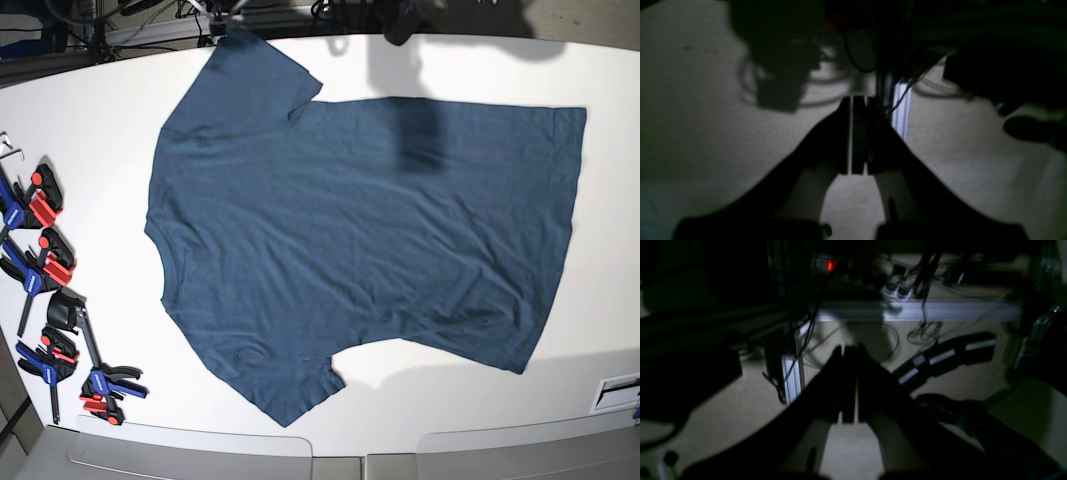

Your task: Fold the T-shirt properly

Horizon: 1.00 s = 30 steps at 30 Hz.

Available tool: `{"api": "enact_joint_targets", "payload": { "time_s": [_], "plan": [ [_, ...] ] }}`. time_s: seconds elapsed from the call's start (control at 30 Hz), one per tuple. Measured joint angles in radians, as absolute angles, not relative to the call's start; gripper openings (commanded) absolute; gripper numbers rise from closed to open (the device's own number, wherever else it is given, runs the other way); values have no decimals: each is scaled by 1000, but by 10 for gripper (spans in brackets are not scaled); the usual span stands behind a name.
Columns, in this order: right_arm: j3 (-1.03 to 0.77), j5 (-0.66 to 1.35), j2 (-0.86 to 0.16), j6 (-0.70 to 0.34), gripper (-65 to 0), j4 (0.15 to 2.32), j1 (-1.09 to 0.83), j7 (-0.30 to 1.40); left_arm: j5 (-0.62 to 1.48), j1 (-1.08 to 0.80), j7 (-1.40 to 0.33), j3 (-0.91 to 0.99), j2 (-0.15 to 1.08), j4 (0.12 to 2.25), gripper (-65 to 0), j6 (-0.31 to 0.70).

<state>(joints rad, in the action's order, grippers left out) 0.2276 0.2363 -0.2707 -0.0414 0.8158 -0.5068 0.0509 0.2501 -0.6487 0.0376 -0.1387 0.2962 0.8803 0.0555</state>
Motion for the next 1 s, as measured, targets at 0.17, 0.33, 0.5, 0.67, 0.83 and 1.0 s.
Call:
{"api": "enact_joint_targets", "payload": {
  "time_s": [0.17,0.33,0.5,0.67,0.83,1.0],
  "plan": [
    [228,237,-358,35,-650,1028,-678,59,252,-822,30,-136,392,1097,-650,55],
    [126,239,-411,56,-650,1328,-867,68,253,-1004,-4,-46,446,1336,-650,58],
    [-51,237,-421,51,-650,1658,-1039,64,351,-1147,-61,116,470,1565,-650,57],
    [-187,292,-421,-62,-650,1934,-1129,84,457,-1213,-126,257,479,1751,-650,86],
    [-332,538,-430,-475,-650,2090,-1128,82,577,-1229,-192,348,476,1859,-650,298],
    [-401,768,-397,-569,-650,2104,-1096,159,679,-1229,-195,367,474,1898,-650,520]
  ]
}}
